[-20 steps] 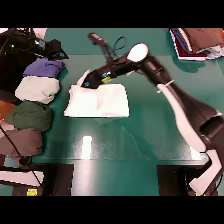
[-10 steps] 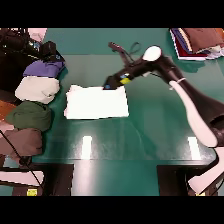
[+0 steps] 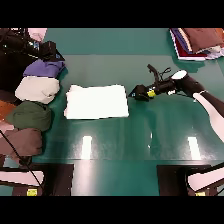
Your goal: Fold the shirts.
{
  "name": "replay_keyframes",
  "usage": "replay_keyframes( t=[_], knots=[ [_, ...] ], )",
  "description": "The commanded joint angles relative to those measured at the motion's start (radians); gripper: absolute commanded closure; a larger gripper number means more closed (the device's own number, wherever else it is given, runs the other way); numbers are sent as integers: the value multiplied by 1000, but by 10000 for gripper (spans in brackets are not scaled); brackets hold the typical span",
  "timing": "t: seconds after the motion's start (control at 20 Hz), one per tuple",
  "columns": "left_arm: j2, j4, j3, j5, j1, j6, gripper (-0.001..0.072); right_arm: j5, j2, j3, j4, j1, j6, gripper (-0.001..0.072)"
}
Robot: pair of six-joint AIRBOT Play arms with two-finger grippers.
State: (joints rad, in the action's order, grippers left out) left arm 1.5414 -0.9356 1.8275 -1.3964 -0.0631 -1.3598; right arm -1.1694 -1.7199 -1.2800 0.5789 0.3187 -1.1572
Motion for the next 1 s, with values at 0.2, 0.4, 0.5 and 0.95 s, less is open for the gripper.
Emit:
replay_keyframes(
  t=[0.2,0.4,0.5,0.95],
  knots=[
    [-1,0,1,8,-1,6,684,-35,-220,-204,-38,146,-29,95],
    [-1,-1,1,-8,16,6,684,-6,-242,-264,-37,196,-28,500],
    [-1,-1,1,2,45,6,684,-6,-242,-293,-19,192,-30,694],
    [-1,0,1,9,173,6,684,8,178,-36,243,-153,-102,694]
  ],
)
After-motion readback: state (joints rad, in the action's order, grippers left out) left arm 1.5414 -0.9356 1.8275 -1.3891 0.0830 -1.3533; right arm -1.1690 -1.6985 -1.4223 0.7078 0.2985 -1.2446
